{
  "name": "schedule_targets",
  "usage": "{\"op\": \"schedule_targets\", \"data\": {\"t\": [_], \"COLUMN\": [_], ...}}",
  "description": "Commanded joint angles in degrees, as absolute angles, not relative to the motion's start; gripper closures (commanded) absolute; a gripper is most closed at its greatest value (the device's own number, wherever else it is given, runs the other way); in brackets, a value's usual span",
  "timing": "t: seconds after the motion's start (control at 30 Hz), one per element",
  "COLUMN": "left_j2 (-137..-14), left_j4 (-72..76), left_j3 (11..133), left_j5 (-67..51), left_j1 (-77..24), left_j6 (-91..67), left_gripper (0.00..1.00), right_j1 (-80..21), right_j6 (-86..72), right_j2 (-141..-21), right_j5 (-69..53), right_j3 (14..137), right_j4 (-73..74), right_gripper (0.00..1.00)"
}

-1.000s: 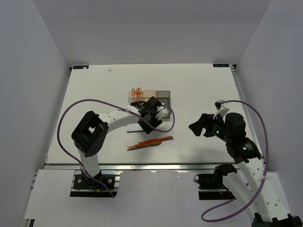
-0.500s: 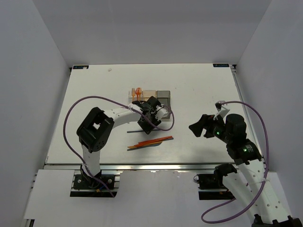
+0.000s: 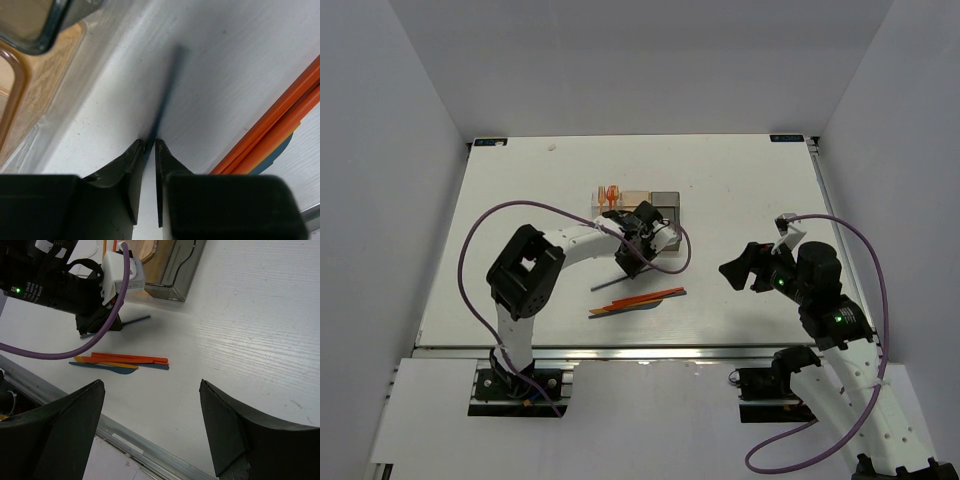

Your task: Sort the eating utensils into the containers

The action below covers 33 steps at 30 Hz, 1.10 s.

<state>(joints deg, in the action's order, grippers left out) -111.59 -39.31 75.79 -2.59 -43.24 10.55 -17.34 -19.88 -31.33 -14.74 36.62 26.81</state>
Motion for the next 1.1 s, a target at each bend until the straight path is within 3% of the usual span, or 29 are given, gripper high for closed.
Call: {"op": "schedule_targets", "data": {"t": [0.0,0.23,0.27,0.3,0.67,1.07], "left_j2": [-114.26,-115.49,-115.31,-115.31,-113.38,-110.66], "left_j4": [-40.25,-40.43,-40.43,-40.43,-42.62,-46.14], "left_j3": [76.9,77.78,77.87,77.96,81.38,85.51], "left_j5": [-2.55,-1.14,-0.97,-0.79,1.76,-5.88], "left_j1": [-43.24,-43.86,-44.03,-44.03,-46.05,-46.93], "left_j6": [10.72,10.55,10.46,10.37,11.25,12.57], "left_gripper": [0.76,0.84,0.96,1.0,1.0,1.0], "right_j1": [-17.49,-17.58,-17.58,-17.49,-17.58,-17.67], "right_j6": [-18.98,-18.98,-18.9,-18.98,-18.98,-18.98], "right_j2": [-30.76,-30.67,-30.67,-30.67,-30.76,-30.94], "right_j5": [-14.77,-14.59,-14.59,-14.5,-14.5,-14.15], "right_j3": [36.47,36.47,36.47,36.47,36.39,36.74], "right_j4": [25.05,25.05,25.05,25.05,25.05,25.14], "right_gripper": [0.18,0.19,0.18,0.19,0.19,0.19]}}
